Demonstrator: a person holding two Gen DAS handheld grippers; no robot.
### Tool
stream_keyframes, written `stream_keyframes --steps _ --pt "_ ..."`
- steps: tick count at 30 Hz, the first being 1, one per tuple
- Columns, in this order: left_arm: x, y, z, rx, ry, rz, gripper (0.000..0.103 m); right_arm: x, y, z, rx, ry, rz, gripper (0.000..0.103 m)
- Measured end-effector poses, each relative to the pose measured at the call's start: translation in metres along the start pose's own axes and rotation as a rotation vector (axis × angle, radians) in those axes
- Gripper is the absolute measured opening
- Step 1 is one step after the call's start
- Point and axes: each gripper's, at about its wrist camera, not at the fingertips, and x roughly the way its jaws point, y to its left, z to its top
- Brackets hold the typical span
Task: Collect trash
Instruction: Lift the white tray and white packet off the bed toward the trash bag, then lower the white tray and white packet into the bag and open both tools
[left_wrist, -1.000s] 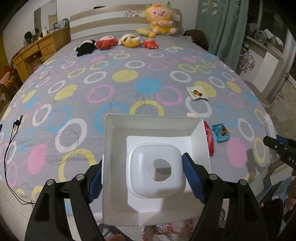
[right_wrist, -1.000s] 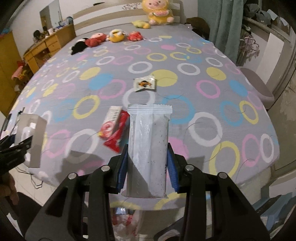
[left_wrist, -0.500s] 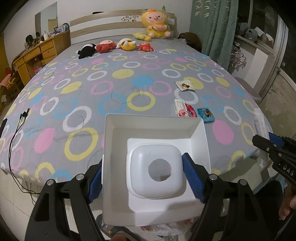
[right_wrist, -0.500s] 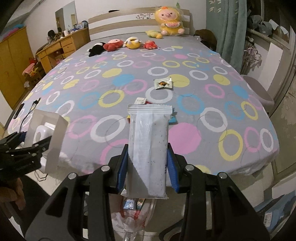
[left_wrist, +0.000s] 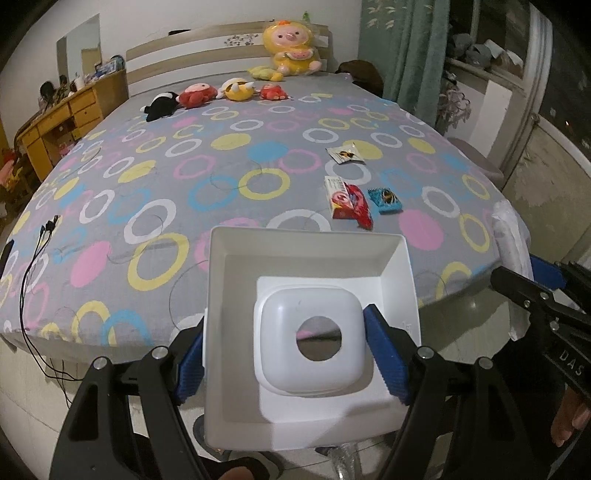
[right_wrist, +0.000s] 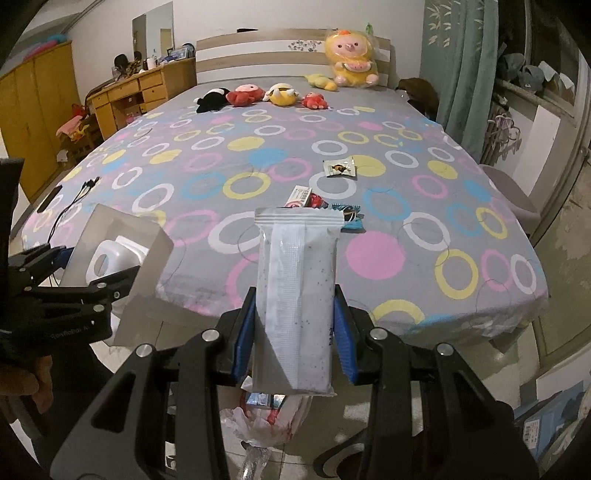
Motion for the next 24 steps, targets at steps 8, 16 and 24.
stream_keyframes --steps 8,16,24 --pt "0.011 -0.008 -0.029 0.013 0.054 -0.038 0.074 0.019 0.012 -0.025 0.003 0.051 0.007 0.038" --pt "0.04 -0.009 -0.057 0.022 0.14 -0.054 0.075 0.051 0.02 -0.06 0.007 0.138 0.02 0.038" --pt "0.108 -0.008 -0.093 0.041 0.328 -0.071 0.075 0.112 0.019 -0.095 0.027 0.291 0.033 0.038"
